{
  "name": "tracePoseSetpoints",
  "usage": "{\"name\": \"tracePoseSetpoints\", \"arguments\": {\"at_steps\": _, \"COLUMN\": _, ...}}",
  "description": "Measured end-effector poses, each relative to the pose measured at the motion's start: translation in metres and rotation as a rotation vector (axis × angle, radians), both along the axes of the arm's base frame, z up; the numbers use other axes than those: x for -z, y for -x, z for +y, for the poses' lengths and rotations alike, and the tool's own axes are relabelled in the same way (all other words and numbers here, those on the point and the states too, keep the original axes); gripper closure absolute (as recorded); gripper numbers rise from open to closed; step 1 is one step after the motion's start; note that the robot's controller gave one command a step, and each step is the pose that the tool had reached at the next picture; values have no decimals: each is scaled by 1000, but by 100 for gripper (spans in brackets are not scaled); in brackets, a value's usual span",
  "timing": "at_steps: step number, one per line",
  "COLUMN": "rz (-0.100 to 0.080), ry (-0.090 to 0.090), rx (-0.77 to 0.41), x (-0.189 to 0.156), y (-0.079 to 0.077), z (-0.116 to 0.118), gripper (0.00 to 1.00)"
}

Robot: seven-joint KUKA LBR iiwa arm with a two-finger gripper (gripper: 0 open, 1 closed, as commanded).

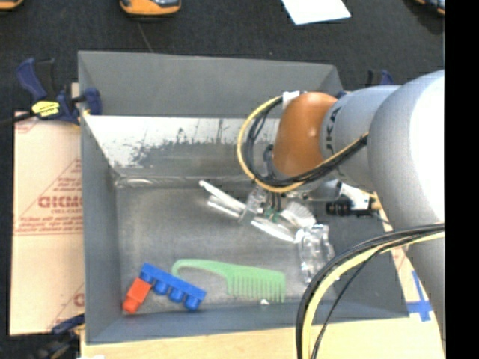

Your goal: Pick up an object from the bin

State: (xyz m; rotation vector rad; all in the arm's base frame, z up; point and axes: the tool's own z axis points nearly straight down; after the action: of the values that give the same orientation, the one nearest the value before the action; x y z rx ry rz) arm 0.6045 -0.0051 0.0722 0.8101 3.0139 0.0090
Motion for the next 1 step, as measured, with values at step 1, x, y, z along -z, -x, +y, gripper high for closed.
{"name": "tracePoseSetpoints", "arguments": {"at_steps": 1, "rz": -2, "ry": 1, "rx": -1, "x": -5, "y": 0, "z": -1, "gripper": 100}}
